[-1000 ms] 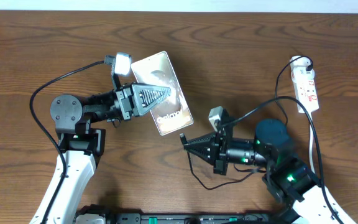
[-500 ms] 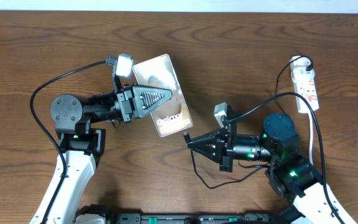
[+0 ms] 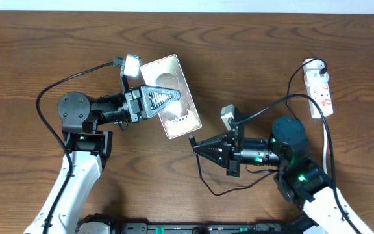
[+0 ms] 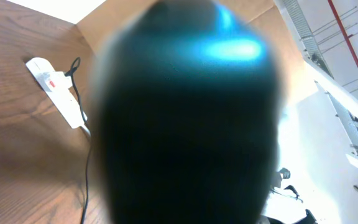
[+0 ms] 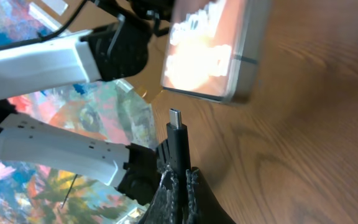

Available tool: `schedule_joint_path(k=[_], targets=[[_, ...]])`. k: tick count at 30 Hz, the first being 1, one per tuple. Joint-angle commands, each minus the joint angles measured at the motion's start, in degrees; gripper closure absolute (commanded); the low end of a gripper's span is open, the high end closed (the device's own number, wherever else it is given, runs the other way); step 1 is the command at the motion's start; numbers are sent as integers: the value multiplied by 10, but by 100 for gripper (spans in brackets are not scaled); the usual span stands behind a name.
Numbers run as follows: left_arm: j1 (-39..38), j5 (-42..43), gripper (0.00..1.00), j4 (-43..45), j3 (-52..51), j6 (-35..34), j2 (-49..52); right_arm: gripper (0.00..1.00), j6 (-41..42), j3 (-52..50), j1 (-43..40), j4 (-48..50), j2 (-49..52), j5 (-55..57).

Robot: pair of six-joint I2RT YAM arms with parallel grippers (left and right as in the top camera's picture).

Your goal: Plug charger to phone and switch on socket

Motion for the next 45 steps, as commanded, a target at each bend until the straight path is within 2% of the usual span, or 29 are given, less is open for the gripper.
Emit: schedule_joint_path(k=[1, 12, 45], targets=[[-2, -10, 93, 8, 11, 7, -7, 99, 5, 2, 3, 4, 16, 3], [-2, -9, 92, 8, 11, 7, -7, 99, 17, 2, 3, 47, 29, 0], [-2, -40, 93, -2, 11, 7, -6, 99, 18, 2, 3, 66, 31, 26]])
